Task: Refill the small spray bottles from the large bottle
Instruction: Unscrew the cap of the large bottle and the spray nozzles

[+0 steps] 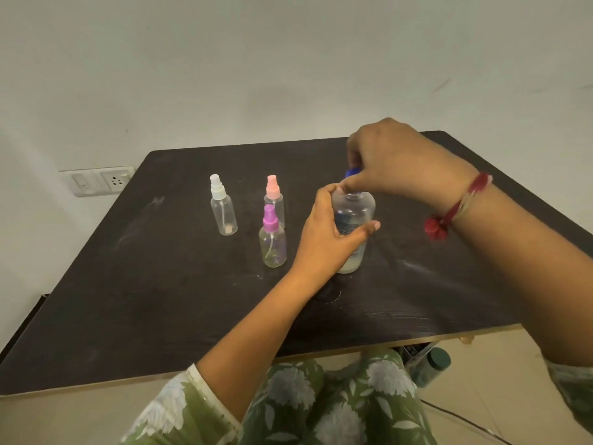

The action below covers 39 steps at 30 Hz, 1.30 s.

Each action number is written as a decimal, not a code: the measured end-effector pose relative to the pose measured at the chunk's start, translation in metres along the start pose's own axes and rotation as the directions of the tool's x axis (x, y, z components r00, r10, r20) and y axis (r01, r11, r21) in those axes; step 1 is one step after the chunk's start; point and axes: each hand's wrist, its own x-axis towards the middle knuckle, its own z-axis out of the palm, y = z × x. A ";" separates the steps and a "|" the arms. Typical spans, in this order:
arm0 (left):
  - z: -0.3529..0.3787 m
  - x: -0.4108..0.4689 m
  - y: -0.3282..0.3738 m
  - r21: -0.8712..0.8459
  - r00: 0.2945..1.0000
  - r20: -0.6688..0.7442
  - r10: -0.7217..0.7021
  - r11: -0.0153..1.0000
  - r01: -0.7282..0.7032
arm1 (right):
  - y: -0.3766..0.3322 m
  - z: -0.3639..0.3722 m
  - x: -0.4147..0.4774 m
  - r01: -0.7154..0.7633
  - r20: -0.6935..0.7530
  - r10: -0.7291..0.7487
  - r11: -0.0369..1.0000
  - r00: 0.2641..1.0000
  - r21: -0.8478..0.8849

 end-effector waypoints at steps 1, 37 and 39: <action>0.000 0.000 0.000 0.003 1.000 0.002 0.002 1.000 -0.002 | 0.000 0.000 0.000 -0.003 0.010 0.003 1.000 1.000 0.020; -0.001 0.000 0.001 0.006 1.000 -0.002 -0.007 1.000 0.007 | 0.005 -0.012 0.003 0.051 0.190 -0.081 0.986 0.979 0.157; -0.001 0.000 0.001 0.007 1.000 0.012 -0.014 1.000 0.014 | 0.006 -0.012 0.002 0.066 0.285 -0.111 0.984 0.952 0.164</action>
